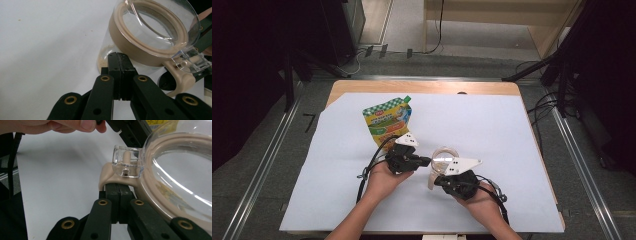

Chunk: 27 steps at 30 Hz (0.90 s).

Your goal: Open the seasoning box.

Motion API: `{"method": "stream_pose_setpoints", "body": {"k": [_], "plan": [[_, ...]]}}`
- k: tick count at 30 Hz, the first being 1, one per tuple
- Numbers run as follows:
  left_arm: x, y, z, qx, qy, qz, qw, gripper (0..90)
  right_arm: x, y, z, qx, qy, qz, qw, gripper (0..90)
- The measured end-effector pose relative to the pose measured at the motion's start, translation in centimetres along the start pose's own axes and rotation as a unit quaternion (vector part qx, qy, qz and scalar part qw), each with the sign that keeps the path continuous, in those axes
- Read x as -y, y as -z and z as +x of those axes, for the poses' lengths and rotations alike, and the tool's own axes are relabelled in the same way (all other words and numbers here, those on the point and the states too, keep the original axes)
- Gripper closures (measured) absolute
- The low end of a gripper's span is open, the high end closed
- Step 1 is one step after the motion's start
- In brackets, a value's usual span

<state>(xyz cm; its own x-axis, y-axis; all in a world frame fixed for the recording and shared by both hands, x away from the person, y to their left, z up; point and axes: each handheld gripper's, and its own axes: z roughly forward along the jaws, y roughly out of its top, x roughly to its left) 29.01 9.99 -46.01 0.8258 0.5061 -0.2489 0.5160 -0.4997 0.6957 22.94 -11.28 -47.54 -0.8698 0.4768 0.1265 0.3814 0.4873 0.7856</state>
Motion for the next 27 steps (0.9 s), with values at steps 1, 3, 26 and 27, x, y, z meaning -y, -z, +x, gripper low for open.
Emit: {"method": "stream_pose_setpoints", "body": {"k": [1,3,26,27], "plan": [[0.0,0.0,0.0,-0.001,-0.003,0.001,1.0000,90.0,0.0,0.0,0.0,0.000,0.000,0.000,1.0000,90.0],[0.0,0.3,-0.1,0.003,-0.005,0.002,1.0000,90.0,0.1,0.0,0.0,0.001,0.003,0.000,1.0000,90.0],[0.6,0.5,-3.5,0.081,-0.027,0.027,0.9960,90.0,1.7,3.7,-1.9,0.021,-0.010,0.023,0.9995,90.0],[0.6,0.3,-3.7,0.080,-0.027,0.027,0.9960,90.0,1.8,4.0,-2.1,0.025,-0.016,0.021,0.9993,90.0]]}}
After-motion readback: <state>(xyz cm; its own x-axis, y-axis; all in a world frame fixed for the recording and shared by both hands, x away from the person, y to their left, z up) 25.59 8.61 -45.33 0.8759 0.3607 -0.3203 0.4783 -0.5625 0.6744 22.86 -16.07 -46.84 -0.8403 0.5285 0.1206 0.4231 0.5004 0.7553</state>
